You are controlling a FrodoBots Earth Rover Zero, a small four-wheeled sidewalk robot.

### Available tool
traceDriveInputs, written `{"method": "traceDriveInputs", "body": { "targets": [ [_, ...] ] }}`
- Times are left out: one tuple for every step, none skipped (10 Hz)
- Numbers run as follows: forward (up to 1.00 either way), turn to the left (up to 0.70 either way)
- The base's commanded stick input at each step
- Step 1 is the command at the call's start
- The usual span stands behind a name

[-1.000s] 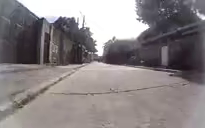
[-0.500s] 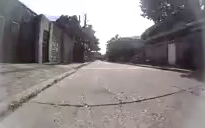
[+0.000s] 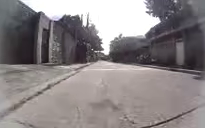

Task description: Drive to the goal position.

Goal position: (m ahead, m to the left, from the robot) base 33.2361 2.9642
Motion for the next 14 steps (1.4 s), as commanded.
{"method": "traceDriveInputs", "body": {
  "targets": [
    [1.00, 0.07],
    [1.00, 0.06],
    [1.00, 0.03],
    [1.00, 0.00],
    [1.00, 0.00],
    [1.00, 0.00],
    [1.00, 0.00],
    [1.00, 0.00],
    [1.00, 0.00],
    [1.00, 0.00],
    [1.00, 0.08],
    [1.00, -0.04],
    [1.00, -0.22],
    [1.00, -0.40]
  ]
}}
